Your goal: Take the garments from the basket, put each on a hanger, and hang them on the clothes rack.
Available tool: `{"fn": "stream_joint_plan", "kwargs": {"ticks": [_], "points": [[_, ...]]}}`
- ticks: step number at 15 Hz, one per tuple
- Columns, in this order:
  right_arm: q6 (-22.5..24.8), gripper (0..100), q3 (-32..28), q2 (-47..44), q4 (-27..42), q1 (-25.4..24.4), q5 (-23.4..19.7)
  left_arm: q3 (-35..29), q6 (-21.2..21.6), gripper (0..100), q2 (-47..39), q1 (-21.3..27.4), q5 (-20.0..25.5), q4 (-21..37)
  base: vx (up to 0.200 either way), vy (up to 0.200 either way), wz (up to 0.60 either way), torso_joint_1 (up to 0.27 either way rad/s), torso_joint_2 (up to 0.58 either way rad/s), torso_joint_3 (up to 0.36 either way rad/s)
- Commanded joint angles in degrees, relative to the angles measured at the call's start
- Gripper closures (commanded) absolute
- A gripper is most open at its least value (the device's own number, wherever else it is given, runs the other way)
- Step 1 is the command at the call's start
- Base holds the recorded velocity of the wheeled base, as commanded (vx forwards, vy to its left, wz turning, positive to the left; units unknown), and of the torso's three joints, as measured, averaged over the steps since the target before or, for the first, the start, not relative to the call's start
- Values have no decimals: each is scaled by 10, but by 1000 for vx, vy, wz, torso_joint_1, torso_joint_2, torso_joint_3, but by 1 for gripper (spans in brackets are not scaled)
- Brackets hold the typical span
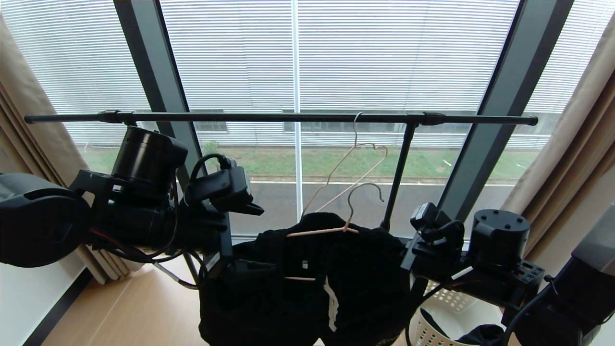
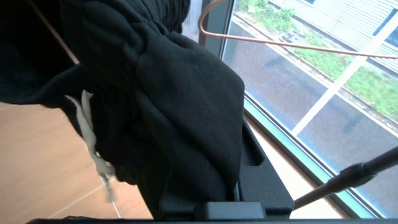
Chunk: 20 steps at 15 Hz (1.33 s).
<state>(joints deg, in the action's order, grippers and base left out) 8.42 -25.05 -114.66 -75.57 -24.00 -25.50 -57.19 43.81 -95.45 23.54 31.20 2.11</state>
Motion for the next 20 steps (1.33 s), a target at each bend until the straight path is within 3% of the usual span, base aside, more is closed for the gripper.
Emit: {"fn": "stream_joint_plan", "kwargs": {"ticks": [1, 12, 20], "points": [[0, 100, 3, 8, 0, 0, -2, 0, 5, 0, -24, -2, 0, -9, 0, 0, 0, 0, 0, 0], [1, 100, 16, 25, -1, -1, -27, -31, 1, 0, -67, -26, -1, -12, 0, 0, 0, 0, 0, 0], [1, 100, 15, 20, -2, -4, -28, -50, 0, 0, -83, 8, -1, -12, 0, 0, 0, 0, 0, 0]]}}
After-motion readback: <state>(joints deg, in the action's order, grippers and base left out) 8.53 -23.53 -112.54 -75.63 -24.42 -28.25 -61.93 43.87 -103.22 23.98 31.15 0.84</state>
